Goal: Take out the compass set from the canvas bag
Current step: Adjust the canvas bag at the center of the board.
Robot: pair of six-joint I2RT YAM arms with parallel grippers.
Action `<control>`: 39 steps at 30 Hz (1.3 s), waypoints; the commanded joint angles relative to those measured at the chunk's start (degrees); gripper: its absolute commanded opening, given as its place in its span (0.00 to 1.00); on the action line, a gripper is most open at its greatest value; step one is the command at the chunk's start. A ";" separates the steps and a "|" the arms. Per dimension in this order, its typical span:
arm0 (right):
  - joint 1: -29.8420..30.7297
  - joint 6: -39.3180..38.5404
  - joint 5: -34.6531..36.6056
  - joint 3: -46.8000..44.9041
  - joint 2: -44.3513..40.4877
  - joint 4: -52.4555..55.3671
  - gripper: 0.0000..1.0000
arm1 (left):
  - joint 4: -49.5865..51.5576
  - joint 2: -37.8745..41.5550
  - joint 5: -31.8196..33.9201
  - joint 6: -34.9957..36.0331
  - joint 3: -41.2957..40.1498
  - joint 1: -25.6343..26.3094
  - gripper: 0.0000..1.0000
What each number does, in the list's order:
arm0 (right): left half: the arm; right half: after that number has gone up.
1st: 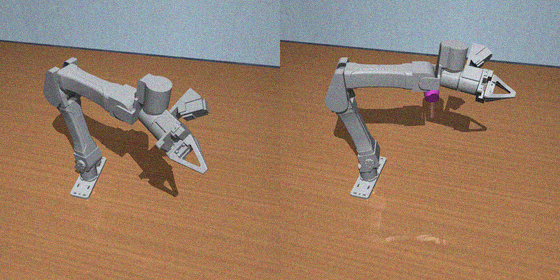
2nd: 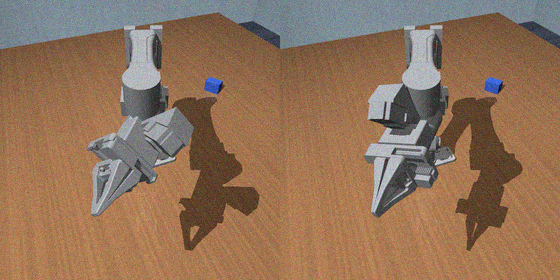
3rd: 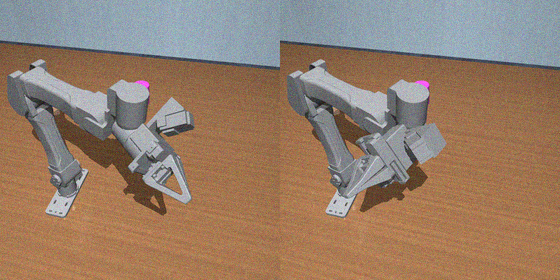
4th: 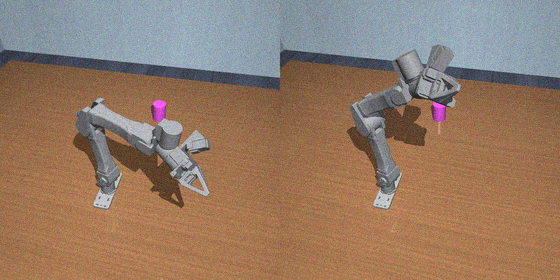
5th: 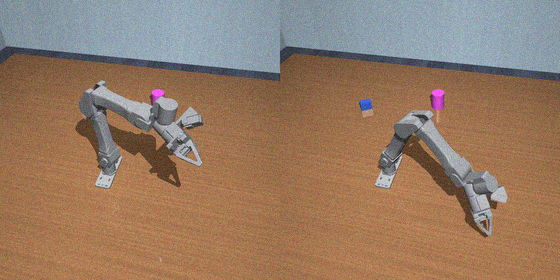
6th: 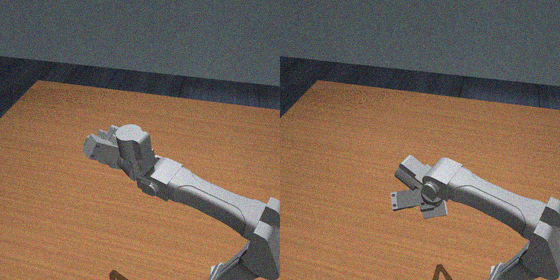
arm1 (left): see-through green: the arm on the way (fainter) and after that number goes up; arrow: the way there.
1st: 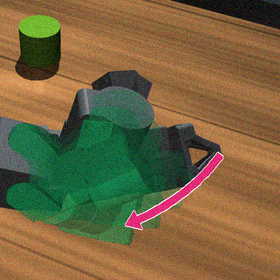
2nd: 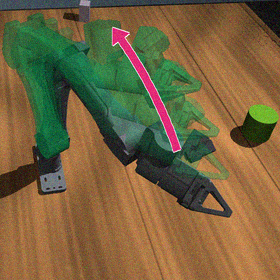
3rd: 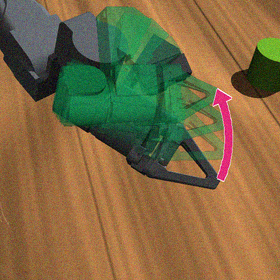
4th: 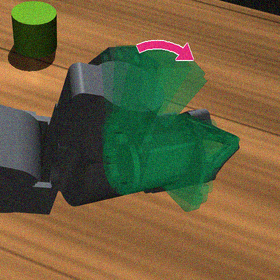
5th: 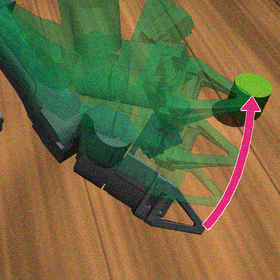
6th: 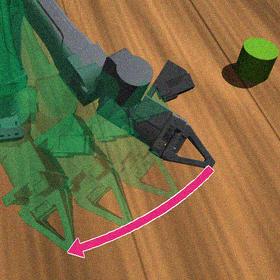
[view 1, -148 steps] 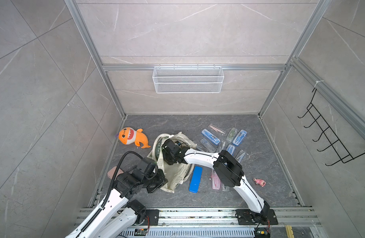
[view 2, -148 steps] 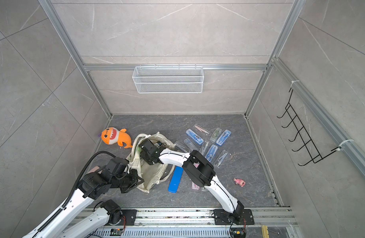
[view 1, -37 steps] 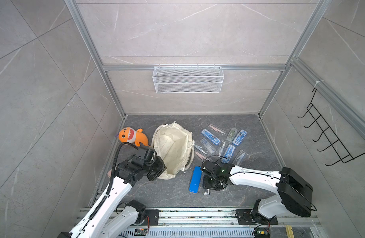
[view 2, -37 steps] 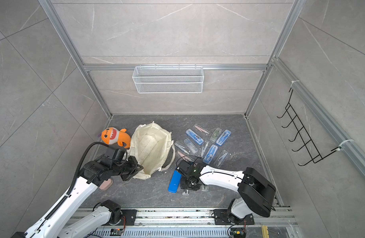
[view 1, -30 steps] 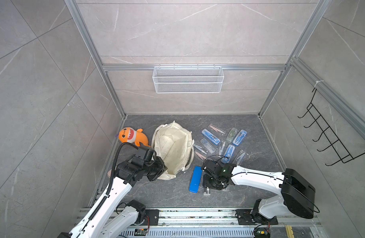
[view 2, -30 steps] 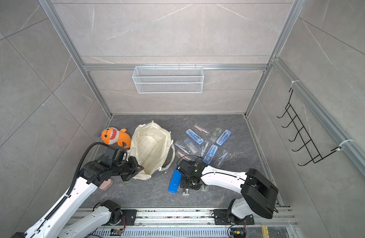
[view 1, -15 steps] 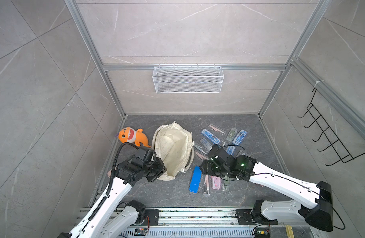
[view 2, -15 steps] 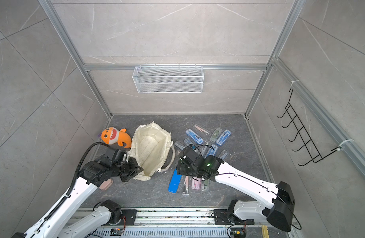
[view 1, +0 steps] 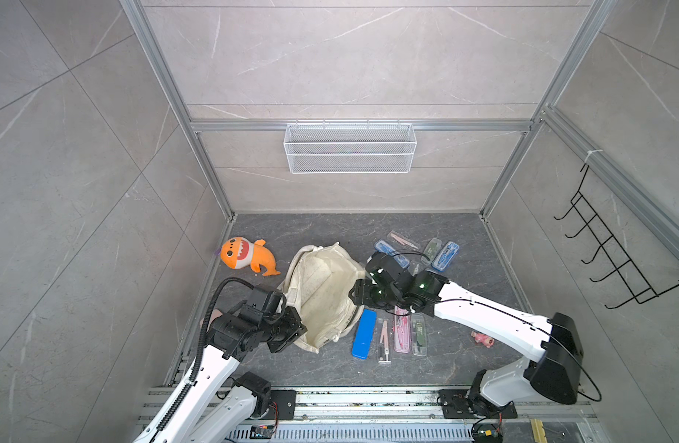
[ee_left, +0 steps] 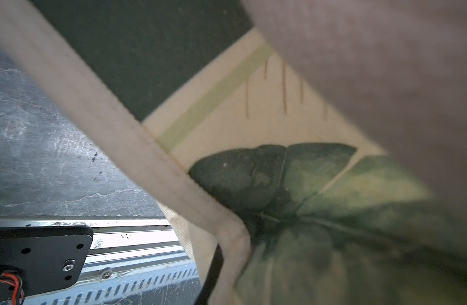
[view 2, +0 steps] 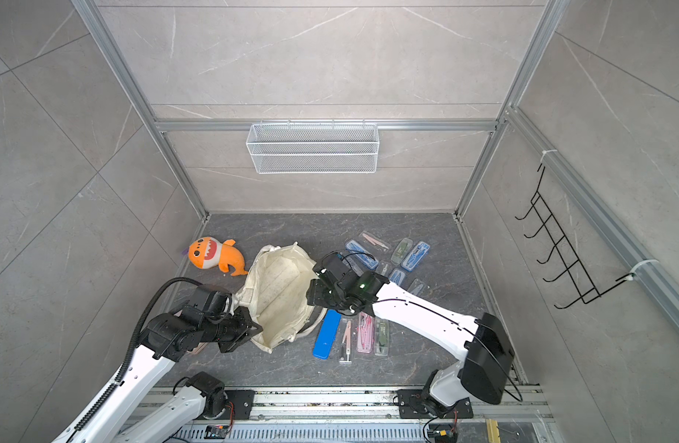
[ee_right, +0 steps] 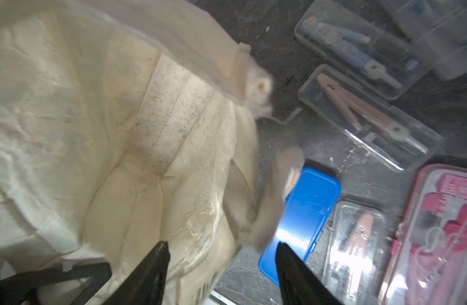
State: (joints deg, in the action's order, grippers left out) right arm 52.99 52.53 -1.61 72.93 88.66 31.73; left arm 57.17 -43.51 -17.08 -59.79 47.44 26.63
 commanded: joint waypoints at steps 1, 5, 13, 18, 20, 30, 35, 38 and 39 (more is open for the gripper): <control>-0.08 -0.48 -2.99 1.06 2.83 -3.38 0.57 | 2.92 0.81 -1.75 1.22 -0.15 -0.16 0.00; 0.94 0.45 -2.47 -3.29 2.04 -8.22 0.15 | 5.20 1.72 -0.11 0.93 -1.09 -0.21 0.00; 16.11 -0.49 20.23 -14.54 -6.44 -9.76 0.00 | 8.14 3.75 9.82 -4.45 -6.26 -0.24 0.00; 20.56 -0.07 26.20 -17.11 -7.19 -8.20 0.00 | 9.50 4.81 12.71 -5.41 -7.53 -0.21 0.00; 20.87 -0.67 27.11 -16.71 -7.17 -8.24 0.00 | 9.80 4.84 13.26 -5.26 -7.47 -0.22 0.00; 12.51 -8.75 19.81 5.18 -2.95 -2.08 0.00 | 8.50 -6.52 9.71 2.45 4.56 -0.26 0.00; 2.77 -11.28 4.52 20.72 5.67 2.65 0.00 | 9.21 -14.42 7.09 7.56 15.69 -0.10 0.00; -0.78 -12.87 -0.60 31.66 12.49 8.42 0.00 | 9.18 -18.38 3.82 9.75 19.63 -0.09 0.00; -1.91 -13.09 -2.03 35.71 14.94 11.02 0.00 | 8.83 -19.57 2.76 10.22 20.40 -0.10 0.00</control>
State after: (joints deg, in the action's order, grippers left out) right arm 52.77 42.59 3.90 101.93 98.80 35.68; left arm 64.20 -61.21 -10.92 -54.08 65.08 26.63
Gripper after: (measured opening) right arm 0.068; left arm 0.069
